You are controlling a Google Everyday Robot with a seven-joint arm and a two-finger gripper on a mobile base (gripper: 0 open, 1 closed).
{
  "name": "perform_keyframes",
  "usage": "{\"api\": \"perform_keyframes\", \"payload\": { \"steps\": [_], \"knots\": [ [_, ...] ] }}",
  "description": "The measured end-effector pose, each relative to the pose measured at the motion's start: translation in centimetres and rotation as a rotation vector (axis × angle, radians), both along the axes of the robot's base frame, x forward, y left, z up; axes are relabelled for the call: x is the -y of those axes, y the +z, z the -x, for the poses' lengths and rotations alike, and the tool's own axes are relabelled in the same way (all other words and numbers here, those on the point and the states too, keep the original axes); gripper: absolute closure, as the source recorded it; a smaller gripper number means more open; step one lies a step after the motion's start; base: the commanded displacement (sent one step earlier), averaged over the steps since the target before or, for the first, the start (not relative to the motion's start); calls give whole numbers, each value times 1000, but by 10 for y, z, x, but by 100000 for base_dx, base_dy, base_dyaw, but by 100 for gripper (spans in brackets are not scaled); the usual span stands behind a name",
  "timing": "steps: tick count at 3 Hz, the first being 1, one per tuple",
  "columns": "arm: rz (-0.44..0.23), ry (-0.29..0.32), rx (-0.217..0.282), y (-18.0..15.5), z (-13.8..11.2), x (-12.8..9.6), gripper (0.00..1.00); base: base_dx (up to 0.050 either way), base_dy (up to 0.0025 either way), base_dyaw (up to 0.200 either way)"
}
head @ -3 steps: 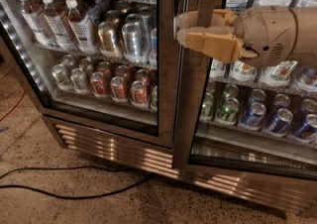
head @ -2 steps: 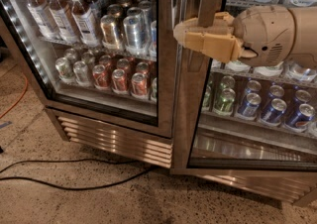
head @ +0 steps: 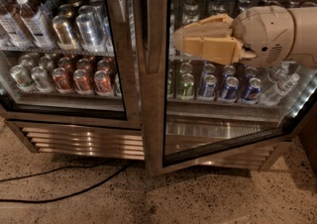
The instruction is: Open right fridge door
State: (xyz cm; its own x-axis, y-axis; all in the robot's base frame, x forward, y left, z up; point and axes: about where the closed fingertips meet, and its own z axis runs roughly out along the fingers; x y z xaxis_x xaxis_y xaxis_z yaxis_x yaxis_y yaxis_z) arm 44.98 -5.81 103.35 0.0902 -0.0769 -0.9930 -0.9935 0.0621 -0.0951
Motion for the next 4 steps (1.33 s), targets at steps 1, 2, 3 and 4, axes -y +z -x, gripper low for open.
{"api": "perform_keyframes", "payload": {
  "steps": [1,2,3,4],
  "knots": [
    [0,0,0,0,0,0,100,-5000,0,1],
    [0,0,0,0,0,0,100,0,0,0],
    [-39,-21,-90,-44,-10,-1,100,0,0,0],
    [-79,-50,-163,-87,-4,-7,100,0,0,0]
  ]
}}
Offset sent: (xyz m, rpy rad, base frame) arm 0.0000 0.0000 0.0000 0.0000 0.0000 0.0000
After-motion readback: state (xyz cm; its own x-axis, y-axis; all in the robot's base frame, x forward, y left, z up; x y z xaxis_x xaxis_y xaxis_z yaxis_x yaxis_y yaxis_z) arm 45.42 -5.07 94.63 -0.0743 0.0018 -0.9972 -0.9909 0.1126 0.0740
